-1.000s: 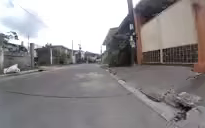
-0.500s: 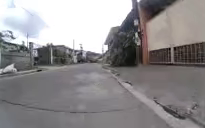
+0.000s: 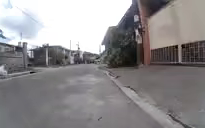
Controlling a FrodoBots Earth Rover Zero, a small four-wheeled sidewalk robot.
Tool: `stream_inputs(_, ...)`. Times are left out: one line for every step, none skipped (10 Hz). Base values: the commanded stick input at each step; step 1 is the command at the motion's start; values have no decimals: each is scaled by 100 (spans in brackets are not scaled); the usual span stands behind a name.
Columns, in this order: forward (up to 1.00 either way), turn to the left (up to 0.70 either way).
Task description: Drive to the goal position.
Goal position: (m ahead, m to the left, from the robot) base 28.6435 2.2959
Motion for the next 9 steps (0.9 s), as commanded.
stream_inputs(100, 46)
stream_inputs(100, 46)
stream_inputs(100, 6)
stream_inputs(100, 6)
stream_inputs(100, 6)
stream_inputs(100, 6)
stream_inputs(100, 6)
stream_inputs(100, 6)
stream_inputs(100, 6)
